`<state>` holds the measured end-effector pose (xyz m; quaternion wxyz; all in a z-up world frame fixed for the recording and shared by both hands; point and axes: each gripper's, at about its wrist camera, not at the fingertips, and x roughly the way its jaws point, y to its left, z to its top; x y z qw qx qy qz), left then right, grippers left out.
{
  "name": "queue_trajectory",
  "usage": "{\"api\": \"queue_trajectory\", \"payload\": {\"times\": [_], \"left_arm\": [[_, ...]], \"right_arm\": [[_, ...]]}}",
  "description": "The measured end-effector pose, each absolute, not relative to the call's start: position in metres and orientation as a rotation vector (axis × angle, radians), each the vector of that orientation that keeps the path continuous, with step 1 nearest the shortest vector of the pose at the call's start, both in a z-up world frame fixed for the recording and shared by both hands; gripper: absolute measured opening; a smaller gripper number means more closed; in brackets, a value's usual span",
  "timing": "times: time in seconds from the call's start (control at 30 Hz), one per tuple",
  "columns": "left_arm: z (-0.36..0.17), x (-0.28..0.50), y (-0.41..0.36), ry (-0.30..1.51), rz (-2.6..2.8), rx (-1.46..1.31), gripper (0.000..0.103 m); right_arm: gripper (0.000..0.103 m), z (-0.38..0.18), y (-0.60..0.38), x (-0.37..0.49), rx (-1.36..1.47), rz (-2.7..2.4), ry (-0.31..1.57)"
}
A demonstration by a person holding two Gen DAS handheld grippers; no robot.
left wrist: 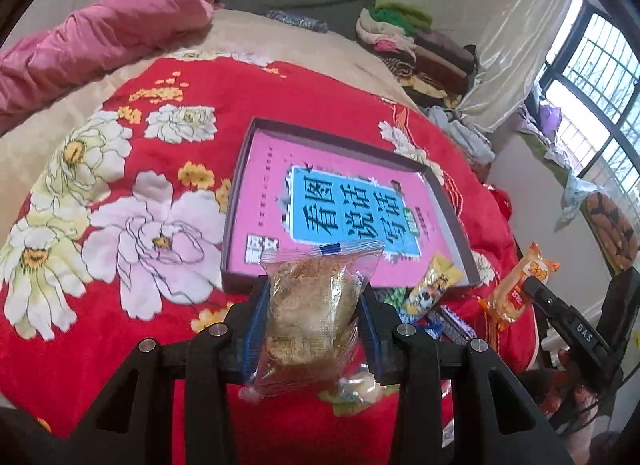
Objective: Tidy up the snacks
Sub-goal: 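Lift and carry both held snacks over the pink tray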
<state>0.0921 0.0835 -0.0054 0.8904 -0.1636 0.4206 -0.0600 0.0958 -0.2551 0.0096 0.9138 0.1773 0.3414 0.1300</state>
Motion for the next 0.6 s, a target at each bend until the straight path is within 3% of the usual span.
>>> {"api": "queue_trajectory", "payload": {"times": [0.6], "left_arm": [[-0.015,0.134,0.07,0.889,-0.074,-0.25,0.043]], "right_arm": [[0.024,0.017,-0.236,0.125,0.324,0.351,0.665]]}}
